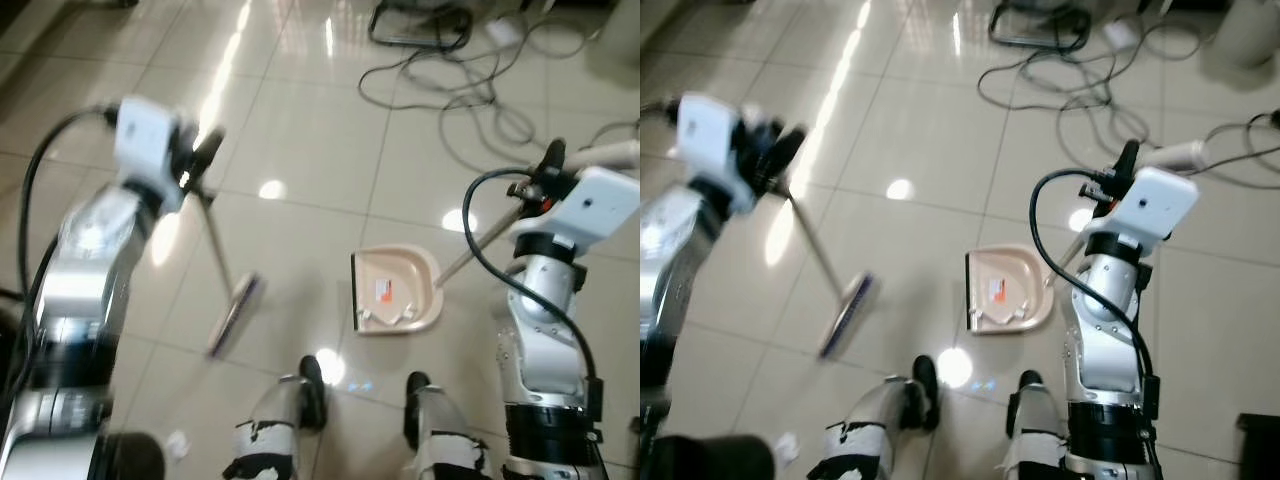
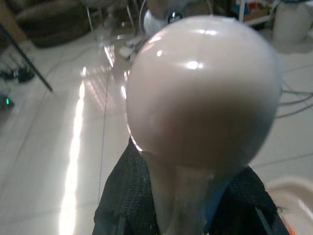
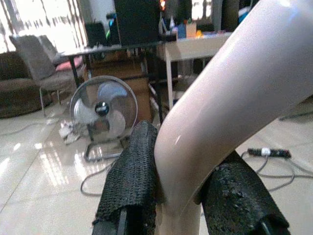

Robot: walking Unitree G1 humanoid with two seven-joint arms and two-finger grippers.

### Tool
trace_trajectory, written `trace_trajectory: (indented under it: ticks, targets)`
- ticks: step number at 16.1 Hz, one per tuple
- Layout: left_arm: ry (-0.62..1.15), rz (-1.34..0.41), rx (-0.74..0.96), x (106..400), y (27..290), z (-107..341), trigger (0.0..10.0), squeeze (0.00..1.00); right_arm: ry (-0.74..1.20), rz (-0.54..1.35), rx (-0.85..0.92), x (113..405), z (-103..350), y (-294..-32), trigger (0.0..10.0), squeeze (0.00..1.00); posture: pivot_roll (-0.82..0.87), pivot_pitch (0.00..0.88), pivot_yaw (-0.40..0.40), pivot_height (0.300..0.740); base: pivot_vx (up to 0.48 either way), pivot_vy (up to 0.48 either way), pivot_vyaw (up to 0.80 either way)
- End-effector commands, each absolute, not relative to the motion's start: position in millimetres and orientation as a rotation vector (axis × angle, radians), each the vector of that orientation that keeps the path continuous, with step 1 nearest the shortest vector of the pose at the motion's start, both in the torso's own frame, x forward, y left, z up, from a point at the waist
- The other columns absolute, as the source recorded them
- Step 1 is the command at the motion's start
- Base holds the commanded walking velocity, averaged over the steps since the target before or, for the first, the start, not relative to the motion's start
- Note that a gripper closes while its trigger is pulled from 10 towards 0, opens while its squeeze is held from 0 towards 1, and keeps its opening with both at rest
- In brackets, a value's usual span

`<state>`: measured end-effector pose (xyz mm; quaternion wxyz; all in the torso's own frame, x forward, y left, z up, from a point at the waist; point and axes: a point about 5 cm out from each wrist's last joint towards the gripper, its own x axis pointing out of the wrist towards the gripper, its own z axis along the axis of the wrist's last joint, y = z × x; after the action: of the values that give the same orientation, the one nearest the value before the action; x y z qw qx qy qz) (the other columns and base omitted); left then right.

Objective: Sweep floor

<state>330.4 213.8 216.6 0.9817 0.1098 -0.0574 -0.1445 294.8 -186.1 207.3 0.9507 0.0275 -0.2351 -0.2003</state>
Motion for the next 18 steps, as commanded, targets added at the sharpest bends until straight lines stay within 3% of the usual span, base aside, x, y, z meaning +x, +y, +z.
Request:
trace_trajectory:
  ticks: [1, 7, 18]
  targets:
    - [-0.107, -0.248, 0.214, 321.9, 218.1, 210.5, 10.0, 0.0, -0.502, -0.386, 0.087, 289.0, 219.3, -185.2, 10.0, 0.0, -0.02, 0.222, 0.086, 0.74, 0.0, 0.0, 0.0]
    - [0.016, -0.263, 0.135, 287.3, 205.1, 166.7, 10.0, 0.0, -0.516, -0.362, 0.172, 273.5, 246.6, -185.9, 10.0, 0.0, -0.06, 0.185, 0.085, 0.74, 0.0, 0.0, 0.0]
    - [0.082, -0.279, 0.16, 276.5, 193.0, 144.4, 10.0, 0.0, -0.397, -0.197, 0.184, 288.8, 270.6, -173.4, 10.0, 0.0, -0.05, 0.133, 0.042, 0.74, 0.0, 0.0, 0.0]
